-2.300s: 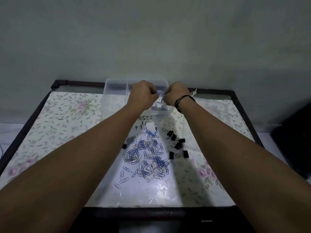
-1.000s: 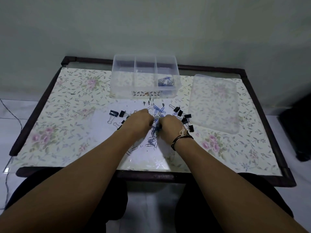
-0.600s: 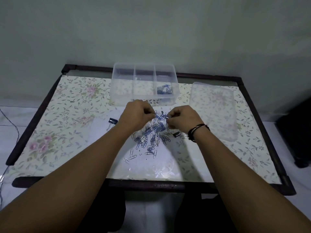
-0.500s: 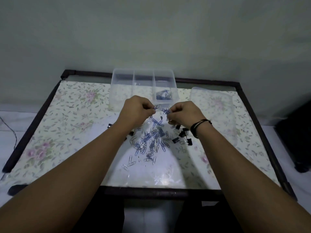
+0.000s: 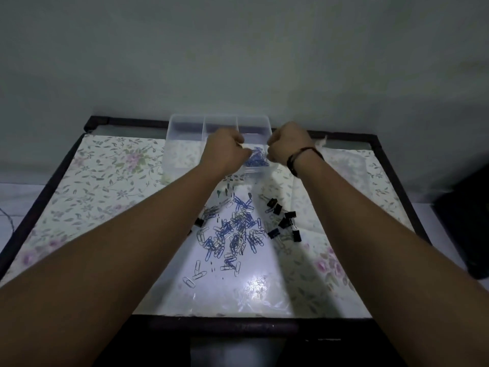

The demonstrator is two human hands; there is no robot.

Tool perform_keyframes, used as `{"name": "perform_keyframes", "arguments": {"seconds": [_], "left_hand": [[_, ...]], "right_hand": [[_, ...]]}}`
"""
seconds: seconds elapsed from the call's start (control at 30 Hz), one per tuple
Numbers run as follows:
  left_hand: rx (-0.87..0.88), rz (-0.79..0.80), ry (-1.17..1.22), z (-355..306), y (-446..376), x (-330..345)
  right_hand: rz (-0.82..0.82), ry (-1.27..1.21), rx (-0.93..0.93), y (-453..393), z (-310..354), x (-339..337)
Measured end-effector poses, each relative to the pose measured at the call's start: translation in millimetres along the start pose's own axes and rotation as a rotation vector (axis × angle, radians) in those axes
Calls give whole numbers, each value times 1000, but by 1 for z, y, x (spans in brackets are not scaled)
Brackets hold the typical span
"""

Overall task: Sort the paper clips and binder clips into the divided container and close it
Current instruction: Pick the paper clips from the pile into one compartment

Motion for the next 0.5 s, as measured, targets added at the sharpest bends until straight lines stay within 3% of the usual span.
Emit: {"name": "perform_keyframes", "arguments": {"seconds": [0.13,0.3,0.5], "left_hand": [[18,134,-109,26,64,1],[-68,393,-403,80,131,24],[-56,435,-552,99,134,46]], "right_hand": [[73,-151,-2,88,-27,24],[286,88,-128,149,-31,85],[340,257,-312,145,-8,118]]}}
Point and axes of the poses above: each hand's wrist, its own y-axis away from the middle knuckle, its own x-axis out of the palm, z = x × y, the point moved 10 cm from there along -y, towards the middle knuckle, and after that the axes turned 3 degrees about -x, right-handed, at the moved point
